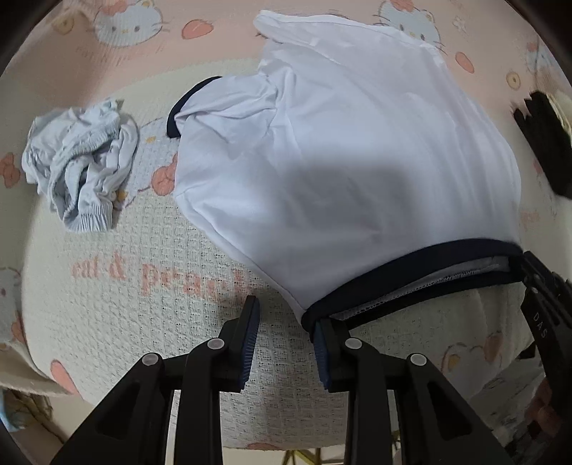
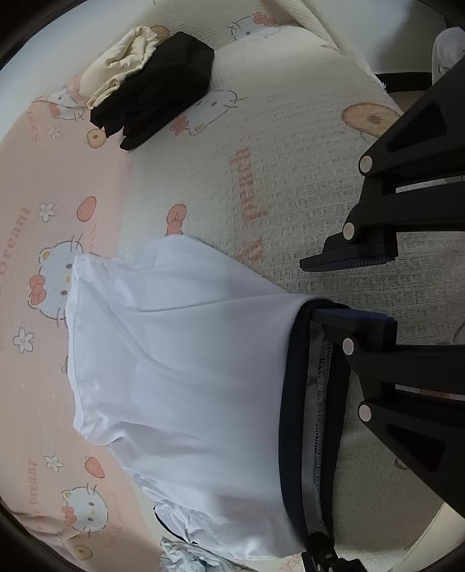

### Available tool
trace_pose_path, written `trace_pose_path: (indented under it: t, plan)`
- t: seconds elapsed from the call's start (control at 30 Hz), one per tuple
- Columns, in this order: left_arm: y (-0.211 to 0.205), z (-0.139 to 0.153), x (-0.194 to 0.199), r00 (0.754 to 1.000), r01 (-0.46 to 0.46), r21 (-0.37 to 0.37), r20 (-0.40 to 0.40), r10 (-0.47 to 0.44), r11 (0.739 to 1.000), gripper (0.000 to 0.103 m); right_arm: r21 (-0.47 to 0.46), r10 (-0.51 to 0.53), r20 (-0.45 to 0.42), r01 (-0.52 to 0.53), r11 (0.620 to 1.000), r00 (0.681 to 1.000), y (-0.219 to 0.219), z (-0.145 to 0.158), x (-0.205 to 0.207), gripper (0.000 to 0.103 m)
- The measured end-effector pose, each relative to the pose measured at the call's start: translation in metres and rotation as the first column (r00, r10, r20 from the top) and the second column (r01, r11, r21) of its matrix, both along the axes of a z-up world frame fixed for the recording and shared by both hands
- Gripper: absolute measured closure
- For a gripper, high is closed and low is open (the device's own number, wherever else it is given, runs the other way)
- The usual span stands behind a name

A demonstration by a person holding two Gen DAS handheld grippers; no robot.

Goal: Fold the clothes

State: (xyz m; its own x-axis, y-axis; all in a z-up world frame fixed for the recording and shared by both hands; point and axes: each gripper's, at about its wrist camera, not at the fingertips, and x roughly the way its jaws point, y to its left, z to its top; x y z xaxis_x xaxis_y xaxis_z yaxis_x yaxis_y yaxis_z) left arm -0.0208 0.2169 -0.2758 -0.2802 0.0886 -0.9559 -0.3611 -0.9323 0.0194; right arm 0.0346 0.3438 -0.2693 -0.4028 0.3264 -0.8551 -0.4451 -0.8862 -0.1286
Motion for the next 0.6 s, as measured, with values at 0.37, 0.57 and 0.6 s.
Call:
trace_pose_path:
  t: [0.37, 0.57, 0.6]
  plan:
    - [-0.012, 0.045, 0.0, 0.997, -0.069, 0.279, 0.036, 0.061, 0.958, 0.035, -0.115, 0.184, -0.115, -0.197, 0.974, 0.976, -0.008, 0.015, 0.008, 0.046]
    - [-0.034, 0.063, -0.012, 0.998, -0.048, 0.247, -0.017, 0.053, 0.968, 0.03, -0.229, 0.141, -0.206, -0.188, 0.955, 0.968, 0.012, 0.028, 0.022, 0.039]
    - [-0.03, 0.063, -0.016, 0.999, -0.044, 0.233, -0.021, 0.051, 0.972, 0.03, -0.239, 0.133, -0.208, -0.182, 0.954, 0.969, 0.017, 0.028, 0.021, 0.039]
